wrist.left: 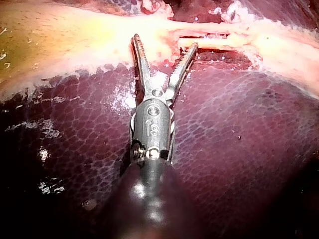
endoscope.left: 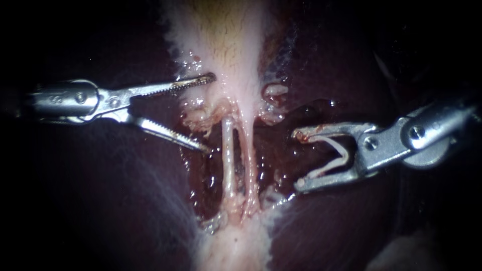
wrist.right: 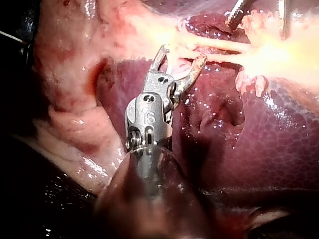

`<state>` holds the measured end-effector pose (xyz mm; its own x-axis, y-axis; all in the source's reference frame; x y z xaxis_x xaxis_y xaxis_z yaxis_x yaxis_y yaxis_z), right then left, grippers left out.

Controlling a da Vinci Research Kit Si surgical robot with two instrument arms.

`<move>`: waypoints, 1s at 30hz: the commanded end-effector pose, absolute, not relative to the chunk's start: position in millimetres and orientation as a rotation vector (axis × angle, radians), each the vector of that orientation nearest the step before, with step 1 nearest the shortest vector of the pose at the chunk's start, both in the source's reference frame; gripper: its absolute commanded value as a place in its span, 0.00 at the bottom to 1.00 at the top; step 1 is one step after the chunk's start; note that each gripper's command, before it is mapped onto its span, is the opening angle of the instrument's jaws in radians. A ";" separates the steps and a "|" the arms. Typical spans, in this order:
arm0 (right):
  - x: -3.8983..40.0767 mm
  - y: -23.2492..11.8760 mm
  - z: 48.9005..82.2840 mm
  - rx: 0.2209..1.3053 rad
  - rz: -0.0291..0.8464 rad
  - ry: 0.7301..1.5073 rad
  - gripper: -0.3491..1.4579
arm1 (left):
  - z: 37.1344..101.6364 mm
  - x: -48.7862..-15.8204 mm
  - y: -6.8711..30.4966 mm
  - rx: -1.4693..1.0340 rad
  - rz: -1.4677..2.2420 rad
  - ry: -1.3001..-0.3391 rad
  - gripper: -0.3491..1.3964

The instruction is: Grabbing gallbladder

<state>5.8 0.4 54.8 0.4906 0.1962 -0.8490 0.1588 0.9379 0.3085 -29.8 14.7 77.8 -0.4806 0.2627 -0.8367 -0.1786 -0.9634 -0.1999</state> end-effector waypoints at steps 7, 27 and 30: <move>5.8 0.3 54.8 0.371 0.023 1.065 0.46 | 78.0 -29.2 14.7 -1.421 2.520 -0.132 0.63; 5.9 0.3 54.8 0.371 0.023 1.065 0.46 | 78.2 -27.9 15.5 -1.416 2.529 -0.131 0.38; 5.9 0.3 54.8 0.371 0.023 1.065 0.46 | 78.0 -27.8 15.6 -1.409 2.514 -0.145 0.33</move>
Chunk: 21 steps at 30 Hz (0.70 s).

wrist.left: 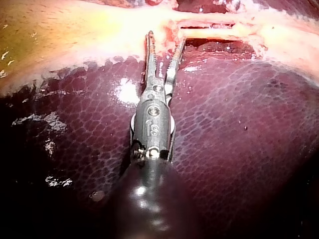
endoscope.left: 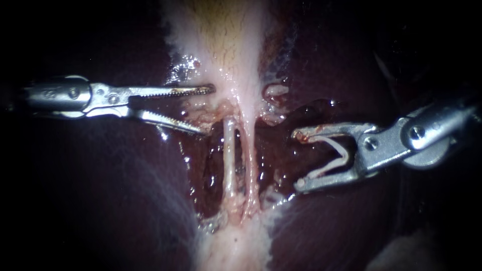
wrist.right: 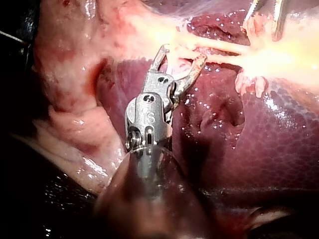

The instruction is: Grabbing gallbladder

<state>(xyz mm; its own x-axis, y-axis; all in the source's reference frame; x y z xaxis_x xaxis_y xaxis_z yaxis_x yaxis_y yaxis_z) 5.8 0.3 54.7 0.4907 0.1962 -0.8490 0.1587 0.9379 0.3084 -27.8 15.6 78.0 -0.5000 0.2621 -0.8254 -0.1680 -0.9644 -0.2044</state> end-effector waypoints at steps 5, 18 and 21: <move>5.9 0.3 54.8 0.371 0.023 1.065 0.46 | 77.5 -27.5 15.7 -1.402 2.505 -0.158 0.27; 5.8 0.4 54.8 0.371 0.023 1.065 0.46 | 75.4 -27.4 16.0 -1.423 2.446 -0.186 0.01; 5.8 0.4 54.8 0.371 0.023 1.065 0.46 | 75.1 -27.1 16.2 -1.409 2.416 -0.213 0.00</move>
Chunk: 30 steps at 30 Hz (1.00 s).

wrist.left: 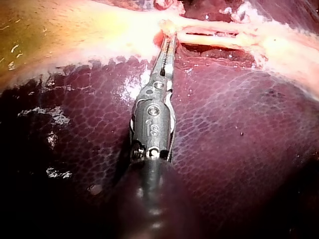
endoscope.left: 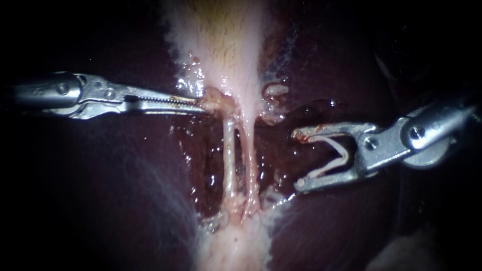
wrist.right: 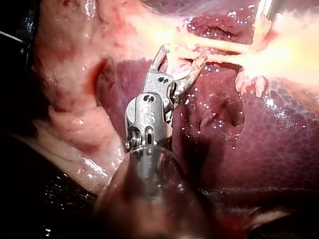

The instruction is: Grabbing gallbladder

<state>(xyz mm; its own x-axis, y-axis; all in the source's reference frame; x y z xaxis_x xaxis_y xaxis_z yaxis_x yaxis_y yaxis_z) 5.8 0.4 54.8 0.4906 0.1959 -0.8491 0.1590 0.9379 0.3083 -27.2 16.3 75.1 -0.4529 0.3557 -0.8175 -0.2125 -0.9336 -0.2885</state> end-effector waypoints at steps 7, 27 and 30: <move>5.8 0.4 54.8 0.371 0.023 1.065 0.46 | 73.8 -26.7 16.1 -1.382 2.357 -0.271 0.00; 5.7 0.3 54.8 0.371 0.023 1.065 0.46 | 65.2 -23.3 18.5 -1.466 2.253 -0.314 0.00; 5.7 0.3 54.8 0.371 0.023 1.065 0.46 | 65.5 -23.3 18.5 -1.466 2.253 -0.314 0.00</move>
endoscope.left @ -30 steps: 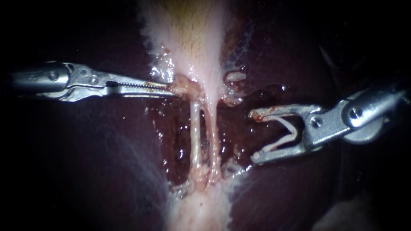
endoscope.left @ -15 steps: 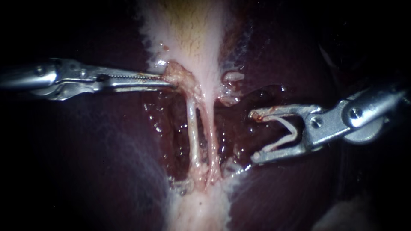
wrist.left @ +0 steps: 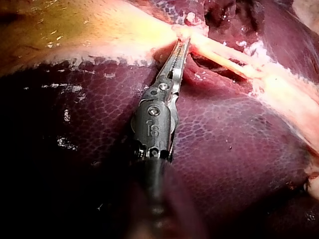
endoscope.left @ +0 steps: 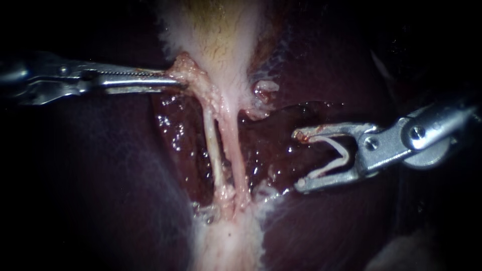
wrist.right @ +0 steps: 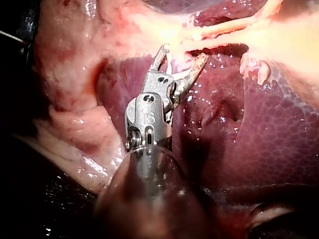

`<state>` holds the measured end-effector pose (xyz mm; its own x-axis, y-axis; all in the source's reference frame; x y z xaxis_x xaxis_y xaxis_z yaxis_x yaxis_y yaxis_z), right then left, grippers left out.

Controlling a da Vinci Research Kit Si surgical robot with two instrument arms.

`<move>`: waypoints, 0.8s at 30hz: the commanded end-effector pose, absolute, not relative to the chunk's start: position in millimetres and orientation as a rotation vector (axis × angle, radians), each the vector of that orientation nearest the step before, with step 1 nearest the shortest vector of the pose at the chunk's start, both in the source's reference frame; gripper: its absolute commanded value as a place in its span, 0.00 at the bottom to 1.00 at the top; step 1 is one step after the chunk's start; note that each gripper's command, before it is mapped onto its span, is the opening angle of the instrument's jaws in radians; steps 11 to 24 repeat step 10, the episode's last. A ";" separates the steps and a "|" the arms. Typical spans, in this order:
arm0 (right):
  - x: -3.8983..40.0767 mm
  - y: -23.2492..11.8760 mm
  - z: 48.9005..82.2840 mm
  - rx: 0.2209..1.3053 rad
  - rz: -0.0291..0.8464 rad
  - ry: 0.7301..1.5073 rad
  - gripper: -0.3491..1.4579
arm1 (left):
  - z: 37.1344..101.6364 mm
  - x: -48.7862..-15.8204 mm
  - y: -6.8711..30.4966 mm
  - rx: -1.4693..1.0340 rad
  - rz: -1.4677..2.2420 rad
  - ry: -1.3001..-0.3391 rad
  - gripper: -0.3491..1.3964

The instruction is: Grabbing gallbladder

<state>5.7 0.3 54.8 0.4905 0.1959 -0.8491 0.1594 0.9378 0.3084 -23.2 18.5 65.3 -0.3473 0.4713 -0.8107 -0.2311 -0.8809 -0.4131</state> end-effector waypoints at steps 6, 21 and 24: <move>5.7 0.3 54.8 0.371 0.023 1.065 0.46 | 65.7 -23.2 18.5 -1.465 2.254 -0.311 0.00; 5.7 0.3 54.8 0.371 0.023 1.065 0.46 | 65.9 -23.2 18.5 -1.466 2.255 -0.310 0.00; 5.7 0.3 54.8 0.371 0.023 1.065 0.46 | 65.9 -23.2 18.5 -1.466 2.255 -0.310 0.00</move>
